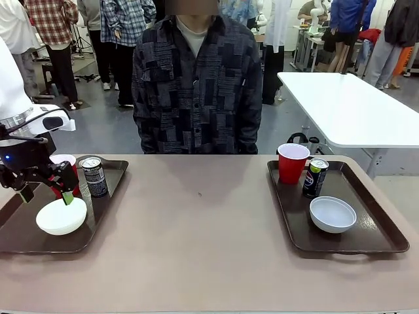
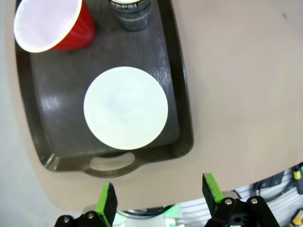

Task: Prepare tableware on both trays.
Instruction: Pick up a Picnic Bowl from the table and place it on a Handle tray.

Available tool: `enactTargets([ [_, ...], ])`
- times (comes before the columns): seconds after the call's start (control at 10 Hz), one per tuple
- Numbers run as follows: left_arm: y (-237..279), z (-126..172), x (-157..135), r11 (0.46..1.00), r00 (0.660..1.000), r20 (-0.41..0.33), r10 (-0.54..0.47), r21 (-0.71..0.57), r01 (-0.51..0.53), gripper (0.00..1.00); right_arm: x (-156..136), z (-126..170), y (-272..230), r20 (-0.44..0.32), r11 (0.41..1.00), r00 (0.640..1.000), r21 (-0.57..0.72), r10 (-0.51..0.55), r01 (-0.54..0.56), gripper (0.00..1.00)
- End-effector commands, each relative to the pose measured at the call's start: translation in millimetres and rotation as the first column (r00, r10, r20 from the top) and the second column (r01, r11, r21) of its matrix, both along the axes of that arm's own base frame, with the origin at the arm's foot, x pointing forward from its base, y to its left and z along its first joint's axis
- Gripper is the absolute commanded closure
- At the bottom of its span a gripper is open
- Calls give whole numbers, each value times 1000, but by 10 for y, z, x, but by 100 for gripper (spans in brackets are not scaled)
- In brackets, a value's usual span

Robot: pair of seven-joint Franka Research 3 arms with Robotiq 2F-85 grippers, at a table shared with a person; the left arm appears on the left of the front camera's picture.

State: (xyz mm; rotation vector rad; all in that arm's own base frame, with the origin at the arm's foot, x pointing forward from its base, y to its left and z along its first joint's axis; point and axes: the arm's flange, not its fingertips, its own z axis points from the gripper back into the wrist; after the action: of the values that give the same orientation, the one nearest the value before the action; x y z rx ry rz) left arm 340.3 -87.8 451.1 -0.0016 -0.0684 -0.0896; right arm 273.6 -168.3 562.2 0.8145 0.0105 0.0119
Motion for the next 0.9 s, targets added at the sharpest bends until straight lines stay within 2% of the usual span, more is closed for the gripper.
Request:
enactTargets([
  [0.0, 0, 0, 0, 1000, 1000, 0, 0, 0, 0, 5, 0, 4, -8, 9, 1000, 1000, 7, 1, -1, 0],
  [0.1, 115, 46, 152, 976, 999, -35, -9, -217, 2, 5, 0, 4, -8, 9, 1000, 1000, 7, 1, -1, 0],
  [0.2, 253, 89, 276, 946, 999, -35, -23, -324, 10, 5, 0, 4, -8, 9, 1000, 1000, 7, 1, -1, 0],
  [0.3, 513, 147, 435, 899, 999, 2, -43, -436, 40, 5, 0, 4, -8, 9, 1000, 1000, 7, 1, -1, 0],
  [0.4, 766, 172, 439, 830, 997, 64, -39, -553, 68, 5, 0, 4, -8, 9, 1000, 1000, 7, 1, -1, 0],
  [0.5, 1022, 163, 393, 790, 996, 91, 4, -610, 53, 5, 0, 4, -8, 9, 1000, 1000, 7, 1, -1, 0],
  [0.7, 1544, 176, 243, 673, 988, 135, 70, -738, 53, 5, 0, 4, -8, 9, 1000, 1000, 7, 1, -1, 0],
  [0.8, 1713, 200, 172, 602, 988, 137, 65, -795, 71, 5, 0, 4, -8, 9, 1000, 1000, 7, 1, -1, 0],
])
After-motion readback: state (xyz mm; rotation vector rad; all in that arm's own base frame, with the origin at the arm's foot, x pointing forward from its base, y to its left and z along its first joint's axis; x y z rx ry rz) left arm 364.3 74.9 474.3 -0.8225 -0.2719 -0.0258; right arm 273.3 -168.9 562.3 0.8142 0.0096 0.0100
